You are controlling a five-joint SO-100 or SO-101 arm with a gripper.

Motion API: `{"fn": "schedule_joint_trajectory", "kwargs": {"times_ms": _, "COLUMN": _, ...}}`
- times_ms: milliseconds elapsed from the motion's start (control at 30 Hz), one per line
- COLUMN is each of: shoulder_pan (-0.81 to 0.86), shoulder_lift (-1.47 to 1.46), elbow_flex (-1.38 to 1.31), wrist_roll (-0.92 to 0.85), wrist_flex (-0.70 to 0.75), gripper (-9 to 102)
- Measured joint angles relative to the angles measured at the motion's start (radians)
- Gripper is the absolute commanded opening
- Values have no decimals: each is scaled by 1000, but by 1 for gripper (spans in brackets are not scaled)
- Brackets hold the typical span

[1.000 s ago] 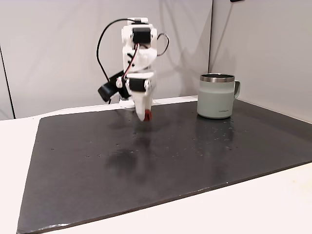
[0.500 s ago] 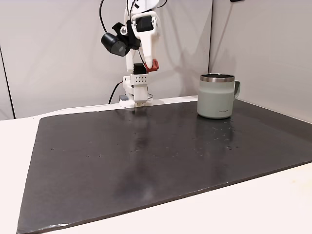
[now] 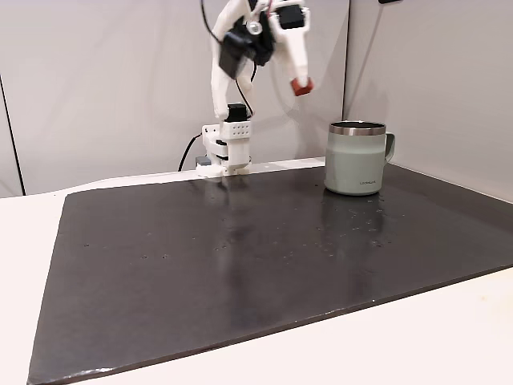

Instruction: Grasp a cube and put it in the cup.

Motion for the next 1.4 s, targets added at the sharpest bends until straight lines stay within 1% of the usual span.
{"fn": "schedule_joint_trajectory", "kwargs": {"times_ms": 167, "shoulder_pan": -201, "shoulder_lift": -8, "elbow_flex": 0, "wrist_roll": -78, "wrist_flex": -17, "gripper": 1}}
{"fn": "schedule_joint_trajectory", "kwargs": {"times_ms": 433, "shoulder_pan": -393, "shoulder_lift": -106, "elbow_flex": 0, "wrist_roll": -163, "wrist_flex": -21, "gripper": 0}}
{"fn": "schedule_joint_trajectory", "kwargs": {"times_ms": 733, "shoulder_pan": -449, "shoulder_lift": -132, "elbow_flex": 28, "wrist_roll": -173, "wrist_flex": -21, "gripper": 2}}
{"fn": "schedule_joint_trajectory", "kwargs": {"times_ms": 767, "shoulder_pan": -449, "shoulder_lift": -132, "elbow_flex": 35, "wrist_roll": -173, "wrist_flex": -21, "gripper": 5}}
{"fn": "schedule_joint_trajectory", "kwargs": {"times_ms": 800, "shoulder_pan": -449, "shoulder_lift": -132, "elbow_flex": 41, "wrist_roll": -175, "wrist_flex": -21, "gripper": 11}}
{"fn": "schedule_joint_trajectory", "kwargs": {"times_ms": 833, "shoulder_pan": -449, "shoulder_lift": -132, "elbow_flex": 46, "wrist_roll": -176, "wrist_flex": -21, "gripper": 20}}
{"fn": "schedule_joint_trajectory", "kwargs": {"times_ms": 867, "shoulder_pan": -446, "shoulder_lift": -132, "elbow_flex": 49, "wrist_roll": -178, "wrist_flex": -18, "gripper": 25}}
{"fn": "schedule_joint_trajectory", "kwargs": {"times_ms": 933, "shoulder_pan": -448, "shoulder_lift": -132, "elbow_flex": 49, "wrist_roll": -178, "wrist_flex": -6, "gripper": 29}}
{"fn": "schedule_joint_trajectory", "kwargs": {"times_ms": 1400, "shoulder_pan": -486, "shoulder_lift": -109, "elbow_flex": 101, "wrist_roll": -169, "wrist_flex": 15, "gripper": 28}}
